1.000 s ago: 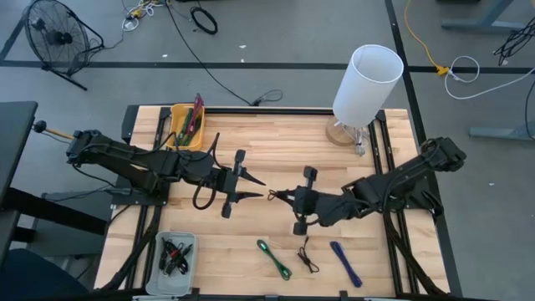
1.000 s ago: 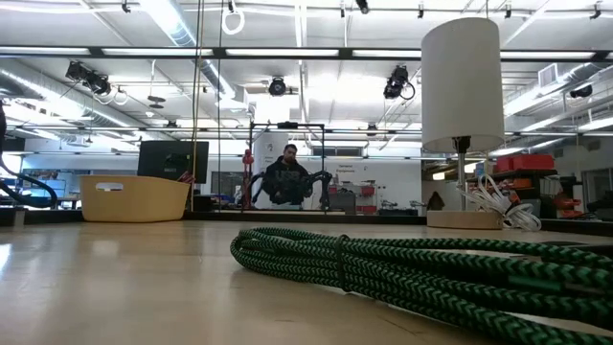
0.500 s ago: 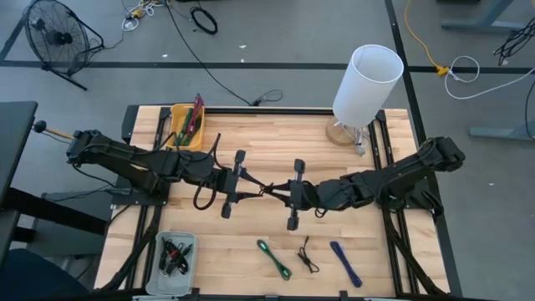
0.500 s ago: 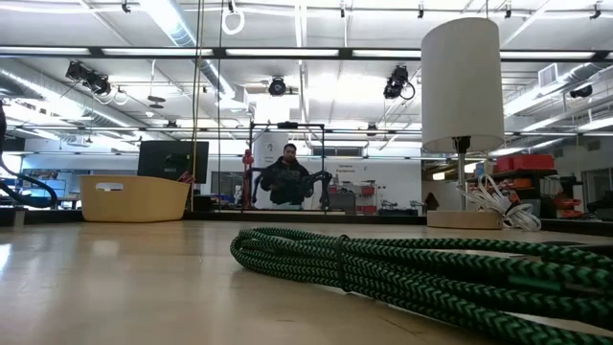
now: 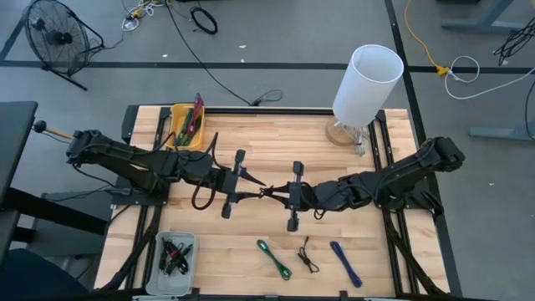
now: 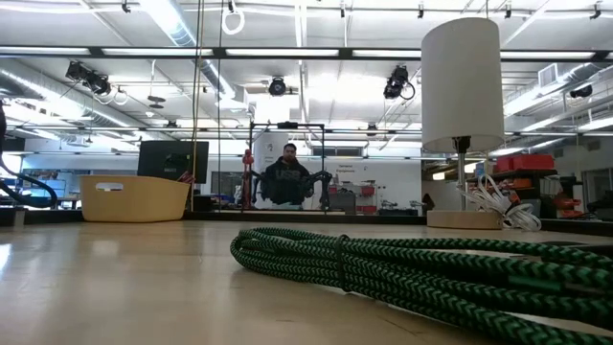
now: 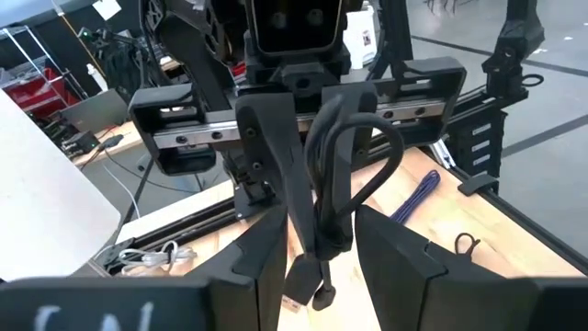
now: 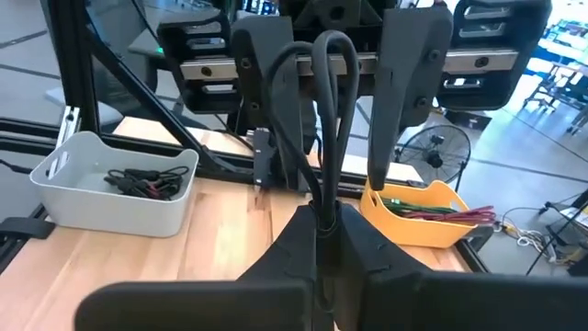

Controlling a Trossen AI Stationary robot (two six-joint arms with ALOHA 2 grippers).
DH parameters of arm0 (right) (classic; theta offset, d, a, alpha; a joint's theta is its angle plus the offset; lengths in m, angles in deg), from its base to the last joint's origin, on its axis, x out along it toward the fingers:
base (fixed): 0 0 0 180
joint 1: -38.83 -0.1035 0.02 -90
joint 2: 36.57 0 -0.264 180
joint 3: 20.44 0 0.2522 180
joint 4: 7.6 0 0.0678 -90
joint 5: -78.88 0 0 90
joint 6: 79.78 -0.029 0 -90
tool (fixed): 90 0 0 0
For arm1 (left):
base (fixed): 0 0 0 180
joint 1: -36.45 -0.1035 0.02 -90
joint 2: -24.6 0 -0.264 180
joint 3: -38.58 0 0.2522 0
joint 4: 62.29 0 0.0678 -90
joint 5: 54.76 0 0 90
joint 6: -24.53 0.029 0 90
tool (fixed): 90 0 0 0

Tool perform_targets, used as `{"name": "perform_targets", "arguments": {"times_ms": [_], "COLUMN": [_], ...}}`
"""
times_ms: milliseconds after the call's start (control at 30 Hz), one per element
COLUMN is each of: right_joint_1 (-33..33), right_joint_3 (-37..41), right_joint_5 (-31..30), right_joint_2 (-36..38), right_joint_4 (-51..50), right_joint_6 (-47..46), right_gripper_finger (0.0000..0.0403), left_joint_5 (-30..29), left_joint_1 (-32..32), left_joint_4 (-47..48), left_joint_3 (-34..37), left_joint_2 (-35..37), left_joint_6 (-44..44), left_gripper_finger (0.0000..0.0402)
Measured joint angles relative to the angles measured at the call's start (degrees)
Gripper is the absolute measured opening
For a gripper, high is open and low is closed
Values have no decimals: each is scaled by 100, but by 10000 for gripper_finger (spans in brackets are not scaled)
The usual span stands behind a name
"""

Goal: Pick & Place USB Port
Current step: Put the black charger cable into the gray bin

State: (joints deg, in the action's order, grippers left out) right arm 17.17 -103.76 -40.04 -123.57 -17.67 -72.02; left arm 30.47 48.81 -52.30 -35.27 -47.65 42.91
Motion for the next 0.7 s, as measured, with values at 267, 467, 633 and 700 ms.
{"name": "perform_targets", "arguments": {"times_ms": [267, 467, 633, 700], "right_joint_1": [251, 320, 318, 320], "right_joint_3": [0, 0, 0, 0], "right_joint_5": [170, 366, 365, 369], "right_joint_2": [0, 0, -2, -2], "right_joint_4": [6, 120, 121, 124], "right_joint_6": [-68, 29, 24, 24], "right_gripper_finger": [10, 10, 35, 54], "left_joint_5": [295, 291, 267, 267], "left_joint_1": [-7, -7, -7, -7], "left_joint_4": [-199, -227, -229, -227], "left_joint_3": [3, 4, 2, 2], "left_joint_2": [0, 4, 4, 4], "left_joint_6": [-165, -303, -431, -576], "left_gripper_finger": [135, 123, 25, 15]}}
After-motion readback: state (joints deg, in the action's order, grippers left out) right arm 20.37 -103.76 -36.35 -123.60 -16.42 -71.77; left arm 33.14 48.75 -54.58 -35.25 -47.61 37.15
